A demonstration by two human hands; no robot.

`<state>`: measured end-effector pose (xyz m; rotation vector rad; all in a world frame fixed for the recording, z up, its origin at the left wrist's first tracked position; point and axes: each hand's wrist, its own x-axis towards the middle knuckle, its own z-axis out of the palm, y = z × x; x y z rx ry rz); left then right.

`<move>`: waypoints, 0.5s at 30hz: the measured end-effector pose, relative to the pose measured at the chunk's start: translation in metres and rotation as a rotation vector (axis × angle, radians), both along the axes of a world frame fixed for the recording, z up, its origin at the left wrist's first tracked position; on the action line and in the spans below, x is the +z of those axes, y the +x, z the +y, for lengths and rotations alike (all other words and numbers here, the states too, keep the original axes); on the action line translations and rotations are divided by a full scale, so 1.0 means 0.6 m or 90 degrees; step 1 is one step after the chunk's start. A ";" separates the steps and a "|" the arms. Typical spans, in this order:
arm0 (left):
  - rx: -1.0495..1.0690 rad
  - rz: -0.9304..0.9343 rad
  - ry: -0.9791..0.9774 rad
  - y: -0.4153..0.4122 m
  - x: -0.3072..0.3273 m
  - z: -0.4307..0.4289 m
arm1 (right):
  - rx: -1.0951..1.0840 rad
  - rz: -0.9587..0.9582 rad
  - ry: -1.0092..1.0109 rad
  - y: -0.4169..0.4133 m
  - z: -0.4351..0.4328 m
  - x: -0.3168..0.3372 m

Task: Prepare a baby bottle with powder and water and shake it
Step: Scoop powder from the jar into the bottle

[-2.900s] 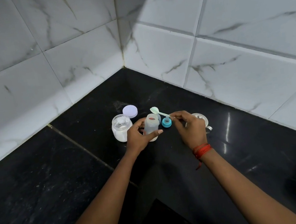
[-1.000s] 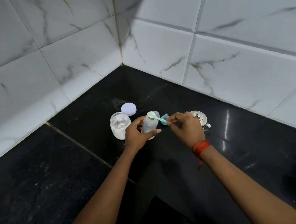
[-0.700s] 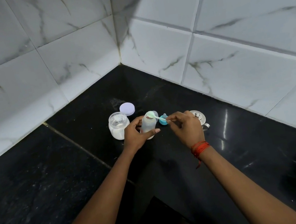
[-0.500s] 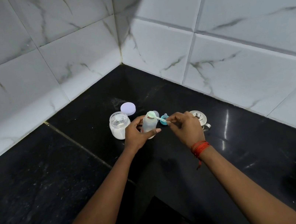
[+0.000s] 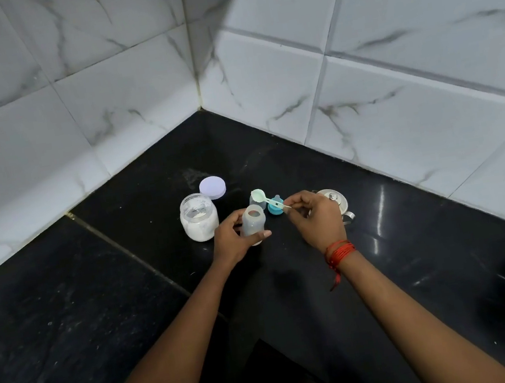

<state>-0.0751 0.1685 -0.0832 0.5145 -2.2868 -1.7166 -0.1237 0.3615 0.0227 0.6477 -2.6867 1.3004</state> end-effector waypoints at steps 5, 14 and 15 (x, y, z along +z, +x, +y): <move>-0.029 -0.030 -0.013 -0.011 -0.039 0.016 | -0.031 -0.021 -0.001 -0.003 0.000 -0.001; -0.034 -0.013 -0.004 0.004 -0.042 0.019 | -0.039 -0.054 0.003 -0.003 -0.003 -0.016; -0.034 -0.014 -0.008 0.012 -0.044 0.013 | -0.039 -0.054 -0.005 -0.003 -0.006 -0.014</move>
